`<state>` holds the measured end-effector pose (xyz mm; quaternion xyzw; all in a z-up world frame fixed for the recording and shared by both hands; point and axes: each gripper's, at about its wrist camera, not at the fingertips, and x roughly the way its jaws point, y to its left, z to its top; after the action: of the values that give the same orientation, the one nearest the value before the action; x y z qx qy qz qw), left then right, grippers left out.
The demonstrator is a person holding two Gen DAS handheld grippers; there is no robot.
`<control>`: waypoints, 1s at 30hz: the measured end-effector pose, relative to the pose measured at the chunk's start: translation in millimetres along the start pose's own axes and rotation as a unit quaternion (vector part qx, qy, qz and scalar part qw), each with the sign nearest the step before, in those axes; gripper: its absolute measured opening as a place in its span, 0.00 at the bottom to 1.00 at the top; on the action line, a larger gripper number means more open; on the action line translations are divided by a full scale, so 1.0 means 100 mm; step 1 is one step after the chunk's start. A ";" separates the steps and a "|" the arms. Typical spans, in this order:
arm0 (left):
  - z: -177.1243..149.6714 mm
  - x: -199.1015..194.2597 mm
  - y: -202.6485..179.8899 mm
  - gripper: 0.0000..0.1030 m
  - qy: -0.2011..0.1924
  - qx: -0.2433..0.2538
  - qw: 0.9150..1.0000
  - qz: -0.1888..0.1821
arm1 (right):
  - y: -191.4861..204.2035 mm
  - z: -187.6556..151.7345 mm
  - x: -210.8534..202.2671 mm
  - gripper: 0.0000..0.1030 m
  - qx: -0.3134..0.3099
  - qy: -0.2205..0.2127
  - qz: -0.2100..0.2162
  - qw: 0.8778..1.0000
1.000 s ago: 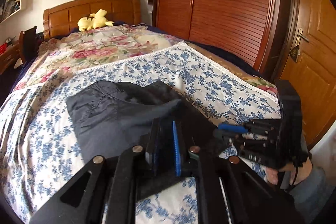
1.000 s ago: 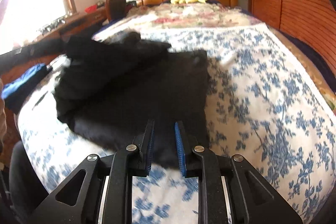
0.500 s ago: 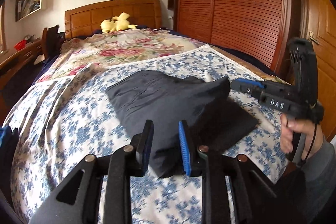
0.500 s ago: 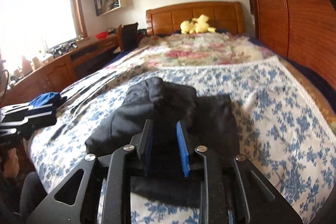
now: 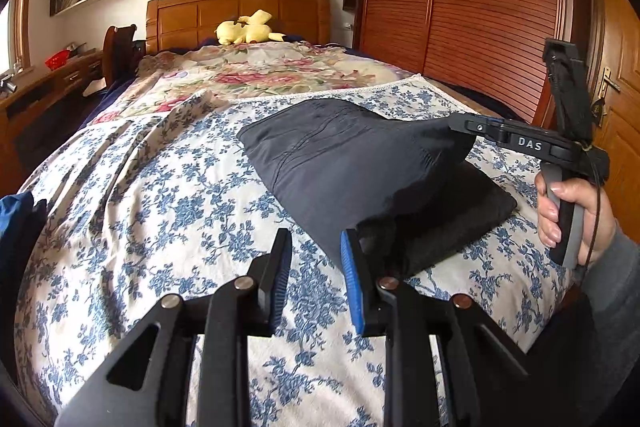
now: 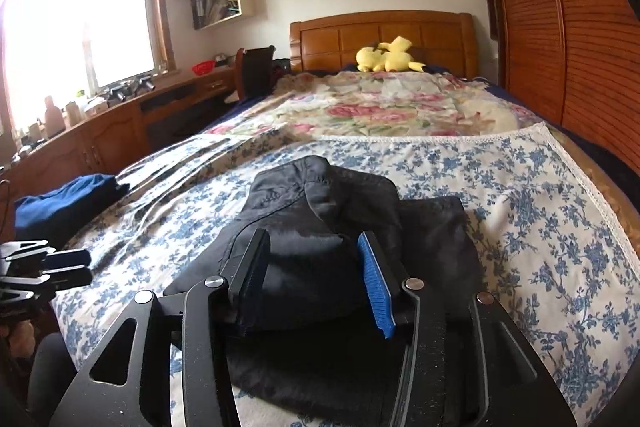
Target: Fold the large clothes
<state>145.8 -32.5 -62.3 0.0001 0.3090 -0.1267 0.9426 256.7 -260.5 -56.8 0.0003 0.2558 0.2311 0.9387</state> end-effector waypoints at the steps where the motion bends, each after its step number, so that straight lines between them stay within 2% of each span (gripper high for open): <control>1: -0.01 -0.01 0.01 0.23 -0.001 0.000 1.000 0.001 | -0.01 -0.01 0.02 0.46 0.001 0.004 0.000 1.000; 4: -0.05 -0.03 0.03 0.23 -0.002 0.002 1.000 0.005 | -0.02 -0.05 0.10 0.45 0.008 0.020 0.011 1.000; 5: -0.05 -0.03 0.03 0.23 -0.002 0.004 1.000 0.006 | -0.03 -0.07 0.14 0.39 0.009 0.031 0.019 0.999; 6: -0.07 -0.04 0.02 0.23 -0.003 0.006 1.000 0.008 | -0.04 -0.10 0.18 0.24 0.009 0.039 0.024 0.999; 9: -0.09 -0.04 0.04 0.23 -0.005 0.003 1.000 0.005 | -0.05 -0.18 0.31 0.13 0.011 0.073 0.045 0.996; 12: -0.11 -0.03 0.04 0.23 -0.005 0.001 1.000 0.000 | 0.03 -0.21 0.29 0.09 -0.003 0.071 0.046 0.996; 17: -0.14 -0.04 0.02 0.24 -0.007 -0.005 1.000 -0.014 | 0.11 -0.11 -0.06 0.06 -0.011 0.006 0.032 0.999; 23: -0.17 -0.01 -0.06 0.25 -0.004 0.002 1.000 -0.025 | 0.16 0.03 -0.27 0.05 -0.049 -0.012 0.005 0.999; 30: -0.16 0.00 -0.11 0.26 -0.006 0.003 0.999 -0.041 | 0.01 0.17 -0.68 0.05 -0.065 -0.035 -0.036 0.997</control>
<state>133.6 -42.3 -74.5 -0.0109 0.3028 -0.1660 0.9384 212.5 -287.2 -9.0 -0.0622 0.2073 0.2136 0.9527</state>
